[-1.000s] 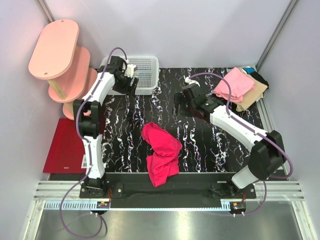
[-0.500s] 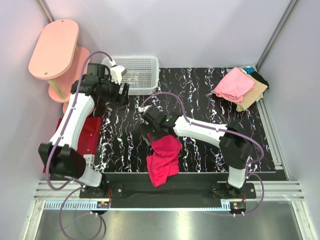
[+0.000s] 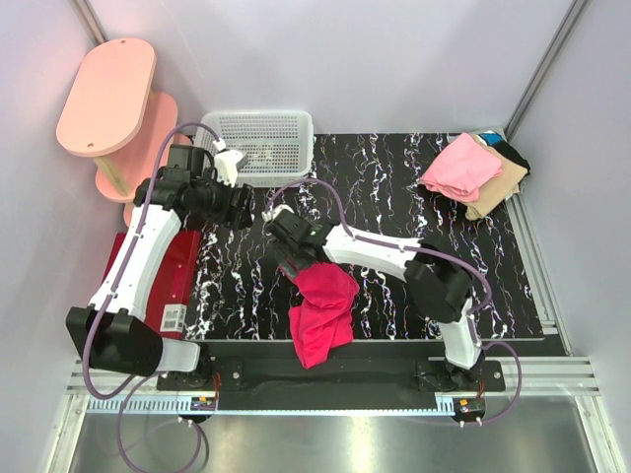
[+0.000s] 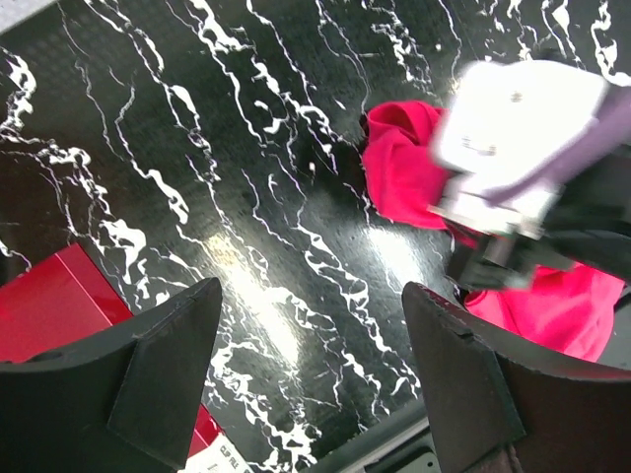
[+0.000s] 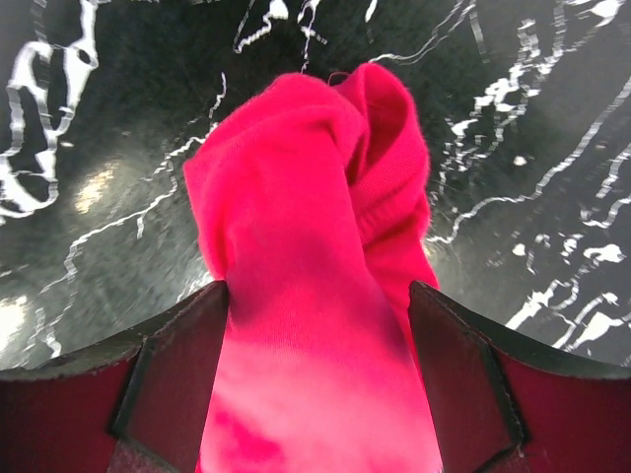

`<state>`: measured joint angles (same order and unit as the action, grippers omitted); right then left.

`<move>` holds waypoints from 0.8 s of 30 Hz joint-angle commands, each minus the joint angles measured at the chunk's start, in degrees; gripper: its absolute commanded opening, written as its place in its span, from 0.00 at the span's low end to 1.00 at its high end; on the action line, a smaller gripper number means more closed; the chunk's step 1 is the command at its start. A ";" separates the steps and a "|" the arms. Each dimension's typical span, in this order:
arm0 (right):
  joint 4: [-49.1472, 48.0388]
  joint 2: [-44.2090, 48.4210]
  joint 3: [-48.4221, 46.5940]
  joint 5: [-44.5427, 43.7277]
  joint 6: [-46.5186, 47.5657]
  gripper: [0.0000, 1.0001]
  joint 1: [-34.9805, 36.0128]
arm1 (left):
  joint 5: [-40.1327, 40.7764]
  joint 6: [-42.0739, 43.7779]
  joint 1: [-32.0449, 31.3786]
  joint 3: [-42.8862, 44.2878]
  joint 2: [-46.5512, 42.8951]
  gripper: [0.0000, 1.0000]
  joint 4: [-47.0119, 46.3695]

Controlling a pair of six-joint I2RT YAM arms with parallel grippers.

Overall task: Fold and stack the t-shirts
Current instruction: Flatten out the tshirt

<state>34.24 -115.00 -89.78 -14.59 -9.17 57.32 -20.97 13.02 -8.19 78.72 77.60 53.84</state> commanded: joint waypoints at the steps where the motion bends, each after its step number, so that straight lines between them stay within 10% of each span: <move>1: 0.13 -3.38 -4.00 -1.41 1.87 0.82 -0.10 | -1.88 -0.71 0.45 -0.14 -4.65 0.80 -0.85; 7: 0.13 -5.06 -6.20 -0.53 2.05 0.72 -0.10 | -2.58 -0.10 3.26 0.12 -5.97 0.80 -0.76; 12: 0.74 -4.18 -11.45 1.67 1.70 0.00 -0.02 | -2.23 -0.53 5.98 -1.20 -5.89 0.79 -1.19; 24: 11.63 -5.85 -54.17 -3.42 8.54 0.00 4.12 | -4.87 -2.64 17.68 -6.56 -6.85 0.79 -4.71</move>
<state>42.96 -121.60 -130.74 -13.37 -4.47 60.14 -23.05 11.46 8.49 72.66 72.36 52.03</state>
